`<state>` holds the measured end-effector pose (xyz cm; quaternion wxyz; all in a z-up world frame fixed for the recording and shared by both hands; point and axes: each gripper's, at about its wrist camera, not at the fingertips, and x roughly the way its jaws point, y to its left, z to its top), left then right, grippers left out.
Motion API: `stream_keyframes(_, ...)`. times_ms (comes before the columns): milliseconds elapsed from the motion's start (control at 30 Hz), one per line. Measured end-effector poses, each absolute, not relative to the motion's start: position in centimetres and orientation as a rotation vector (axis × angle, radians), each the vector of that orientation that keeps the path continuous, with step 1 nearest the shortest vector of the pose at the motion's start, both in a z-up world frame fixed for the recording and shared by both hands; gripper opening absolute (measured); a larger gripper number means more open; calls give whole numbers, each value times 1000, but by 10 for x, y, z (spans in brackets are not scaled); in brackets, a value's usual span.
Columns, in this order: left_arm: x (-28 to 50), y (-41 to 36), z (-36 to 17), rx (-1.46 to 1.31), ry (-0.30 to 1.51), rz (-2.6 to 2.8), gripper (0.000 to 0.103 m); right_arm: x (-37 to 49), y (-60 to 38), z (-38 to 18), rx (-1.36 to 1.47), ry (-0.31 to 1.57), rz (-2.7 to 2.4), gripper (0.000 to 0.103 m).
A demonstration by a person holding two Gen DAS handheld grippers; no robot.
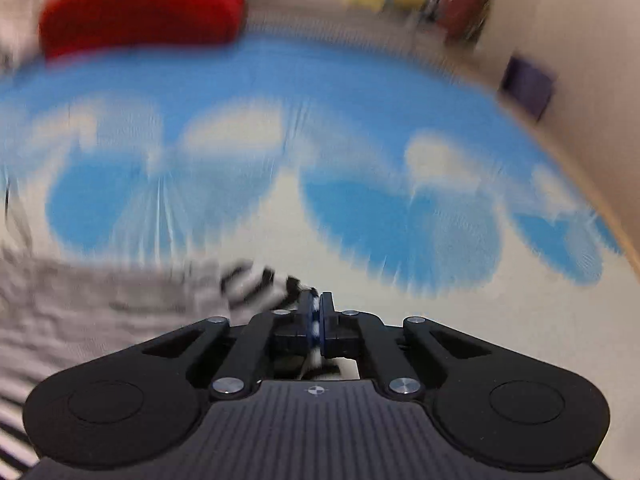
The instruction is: Fold small clothes
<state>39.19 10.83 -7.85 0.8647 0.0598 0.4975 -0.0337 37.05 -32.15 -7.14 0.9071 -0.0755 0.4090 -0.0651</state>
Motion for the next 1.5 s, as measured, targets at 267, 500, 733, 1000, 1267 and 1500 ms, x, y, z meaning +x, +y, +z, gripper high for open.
stream_keyframes(267,346,124,-15,-124,945,-283,51,311,-338,-5,14,660,-28,30)
stream_keyframes(500,312,62,-65,74,1168,-532,51,276,-331,-43,12,1022,279,37)
stream_keyframes(733,285,65,-37,45,1114,-460,51,236,-350,-23,1,968,210,37)
stream_keyframes(1000,246,88,-83,53,1311,-339,51,228,-331,-64,-224,1141,148,44)
stream_keyframes(1267,229,155,-27,-305,1106,-238,50,177,-338,47,9,644,62,47)
stream_keyframes(1500,210,212,-38,-522,1146,-48,48,155,-348,23,215,647,14,48)
